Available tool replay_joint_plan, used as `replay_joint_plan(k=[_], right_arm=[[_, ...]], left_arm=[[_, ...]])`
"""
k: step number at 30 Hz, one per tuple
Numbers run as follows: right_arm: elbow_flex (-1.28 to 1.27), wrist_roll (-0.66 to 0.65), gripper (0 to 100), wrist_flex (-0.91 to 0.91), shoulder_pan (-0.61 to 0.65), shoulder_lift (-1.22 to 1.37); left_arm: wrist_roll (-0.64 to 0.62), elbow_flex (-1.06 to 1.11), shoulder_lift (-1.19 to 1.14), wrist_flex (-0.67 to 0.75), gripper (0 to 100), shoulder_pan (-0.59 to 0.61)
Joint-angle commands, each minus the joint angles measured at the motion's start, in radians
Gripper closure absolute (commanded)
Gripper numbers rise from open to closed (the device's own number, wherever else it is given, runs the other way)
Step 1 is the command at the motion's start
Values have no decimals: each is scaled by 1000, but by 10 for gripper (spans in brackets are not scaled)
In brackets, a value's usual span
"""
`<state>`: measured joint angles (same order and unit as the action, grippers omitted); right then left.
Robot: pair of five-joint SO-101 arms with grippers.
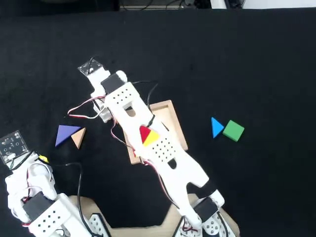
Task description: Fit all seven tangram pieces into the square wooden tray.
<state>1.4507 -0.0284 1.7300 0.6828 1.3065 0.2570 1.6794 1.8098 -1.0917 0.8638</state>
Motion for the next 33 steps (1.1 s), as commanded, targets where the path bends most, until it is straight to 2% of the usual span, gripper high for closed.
replay_joint_plan(k=[1,7,13,17,20,24,33], right_arm=[[58,-35,835,37,38,-7],[131,-115,828,37,41,-7],[130,-118,724,37,40,-2],[147,-135,726,37,43,-10],[166,-232,730,37,83,-18],[162,-322,810,35,123,-16],[99,-331,821,35,106,2]], left_arm=[[5,16,9,20,802,-16],[5,16,9,20,802,-16],[5,16,9,18,802,-16],[5,16,9,18,802,-16],[5,16,9,20,802,-16],[5,16,9,18,802,-16],[5,16,9,20,802,-16]])
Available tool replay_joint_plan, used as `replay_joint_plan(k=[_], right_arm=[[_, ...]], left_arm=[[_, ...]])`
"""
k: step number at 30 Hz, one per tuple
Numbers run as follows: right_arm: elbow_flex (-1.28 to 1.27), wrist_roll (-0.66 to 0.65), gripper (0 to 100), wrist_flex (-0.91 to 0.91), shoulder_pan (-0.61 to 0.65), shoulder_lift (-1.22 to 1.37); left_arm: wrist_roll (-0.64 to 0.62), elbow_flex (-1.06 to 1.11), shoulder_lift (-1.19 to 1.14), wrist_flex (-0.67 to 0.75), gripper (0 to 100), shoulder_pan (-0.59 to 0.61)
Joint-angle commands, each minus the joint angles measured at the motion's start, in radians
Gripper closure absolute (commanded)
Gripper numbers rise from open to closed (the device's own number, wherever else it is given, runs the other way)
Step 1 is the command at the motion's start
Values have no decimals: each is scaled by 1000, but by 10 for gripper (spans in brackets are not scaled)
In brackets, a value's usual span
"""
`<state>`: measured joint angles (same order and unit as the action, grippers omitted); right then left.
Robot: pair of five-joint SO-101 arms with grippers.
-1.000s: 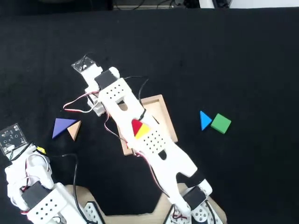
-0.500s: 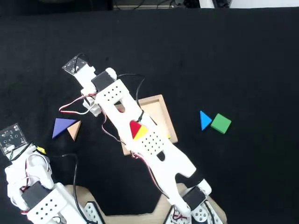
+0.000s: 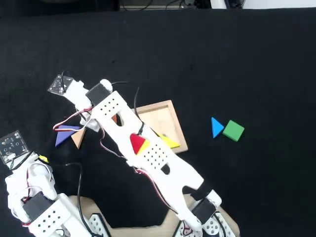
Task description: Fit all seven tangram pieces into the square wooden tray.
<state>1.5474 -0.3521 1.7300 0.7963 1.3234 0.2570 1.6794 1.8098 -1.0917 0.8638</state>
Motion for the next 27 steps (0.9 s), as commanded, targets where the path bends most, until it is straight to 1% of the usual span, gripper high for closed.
replay_joint_plan(k=[1,9,14,19,27], right_arm=[[2,-9,821,35,-11,-21],[-5,-12,819,35,-21,-56],[1,-12,724,35,-78,-62],[-8,-12,754,35,-83,-54],[-18,-12,757,15,-84,-47]], left_arm=[[5,16,9,20,802,-16],[5,16,9,20,802,-16],[5,16,9,20,802,-16],[5,16,9,21,802,-16],[5,16,9,20,802,-16]])
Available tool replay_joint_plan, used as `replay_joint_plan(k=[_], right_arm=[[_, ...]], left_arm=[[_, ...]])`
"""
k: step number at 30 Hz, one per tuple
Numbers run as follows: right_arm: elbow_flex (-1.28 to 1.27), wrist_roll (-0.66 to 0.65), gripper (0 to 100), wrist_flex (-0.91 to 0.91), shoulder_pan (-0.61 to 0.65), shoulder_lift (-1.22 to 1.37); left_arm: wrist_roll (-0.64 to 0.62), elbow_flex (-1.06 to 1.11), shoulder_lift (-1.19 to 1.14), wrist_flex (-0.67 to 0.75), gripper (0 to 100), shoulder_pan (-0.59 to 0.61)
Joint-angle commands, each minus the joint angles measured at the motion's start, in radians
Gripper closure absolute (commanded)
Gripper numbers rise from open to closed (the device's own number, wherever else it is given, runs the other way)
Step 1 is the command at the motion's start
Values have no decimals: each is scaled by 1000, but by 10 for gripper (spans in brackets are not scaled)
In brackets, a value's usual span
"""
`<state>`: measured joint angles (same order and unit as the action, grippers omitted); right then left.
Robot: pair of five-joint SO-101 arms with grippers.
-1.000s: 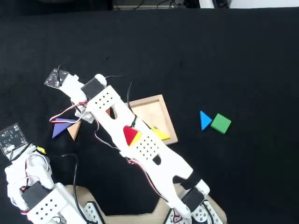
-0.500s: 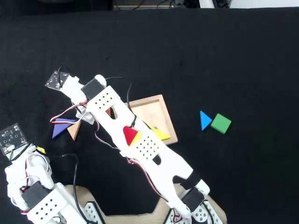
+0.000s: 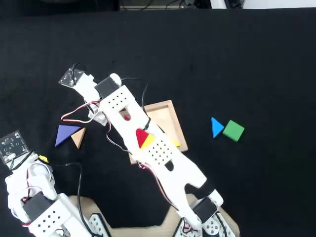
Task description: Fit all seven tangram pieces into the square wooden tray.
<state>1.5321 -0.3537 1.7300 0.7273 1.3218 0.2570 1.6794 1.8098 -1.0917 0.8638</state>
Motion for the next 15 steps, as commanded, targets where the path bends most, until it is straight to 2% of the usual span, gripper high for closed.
replay_joint_plan(k=[1,15], right_arm=[[-2,-11,757,15,-18,-38],[1,-29,758,-5,-21,27]], left_arm=[[5,16,9,20,802,-16],[5,16,9,18,802,-16]])
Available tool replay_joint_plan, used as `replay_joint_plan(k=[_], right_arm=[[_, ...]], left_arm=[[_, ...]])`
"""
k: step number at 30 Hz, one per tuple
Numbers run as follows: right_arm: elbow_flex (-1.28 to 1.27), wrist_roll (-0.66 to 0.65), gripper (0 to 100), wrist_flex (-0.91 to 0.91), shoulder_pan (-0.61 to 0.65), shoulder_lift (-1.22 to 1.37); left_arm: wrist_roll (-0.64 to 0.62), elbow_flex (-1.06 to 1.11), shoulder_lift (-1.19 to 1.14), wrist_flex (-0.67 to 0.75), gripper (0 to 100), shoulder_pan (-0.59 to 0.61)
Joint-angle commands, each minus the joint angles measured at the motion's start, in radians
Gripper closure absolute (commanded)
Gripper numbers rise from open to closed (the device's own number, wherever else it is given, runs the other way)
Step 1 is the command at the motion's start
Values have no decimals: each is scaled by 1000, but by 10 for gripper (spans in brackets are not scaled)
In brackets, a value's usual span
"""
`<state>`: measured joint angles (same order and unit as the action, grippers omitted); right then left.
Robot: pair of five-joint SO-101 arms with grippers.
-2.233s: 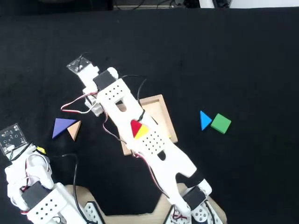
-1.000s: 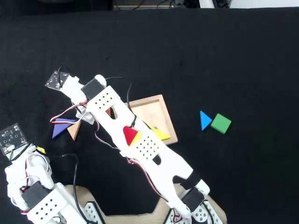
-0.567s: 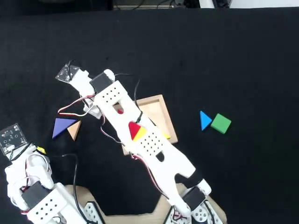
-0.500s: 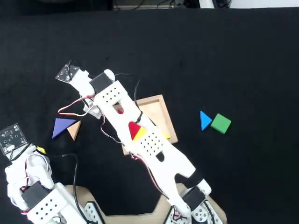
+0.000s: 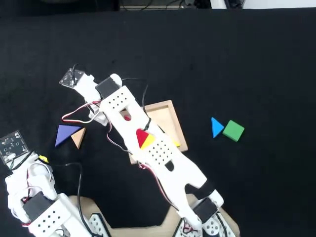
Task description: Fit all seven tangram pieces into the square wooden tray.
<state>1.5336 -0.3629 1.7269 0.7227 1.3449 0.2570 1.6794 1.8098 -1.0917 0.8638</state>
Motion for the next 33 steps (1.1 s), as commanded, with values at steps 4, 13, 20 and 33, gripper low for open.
replay_joint_plan(k=[4,13,20,33], right_arm=[[-1,-25,758,-2,-29,4],[-1,-28,758,-2,-66,5],[-1,-28,781,-18,-66,5],[96,-29,819,-81,-107,8]], left_arm=[[5,16,9,18,802,-16],[5,16,9,17,802,-16],[5,16,9,17,802,-16],[5,16,9,15,802,-16]])
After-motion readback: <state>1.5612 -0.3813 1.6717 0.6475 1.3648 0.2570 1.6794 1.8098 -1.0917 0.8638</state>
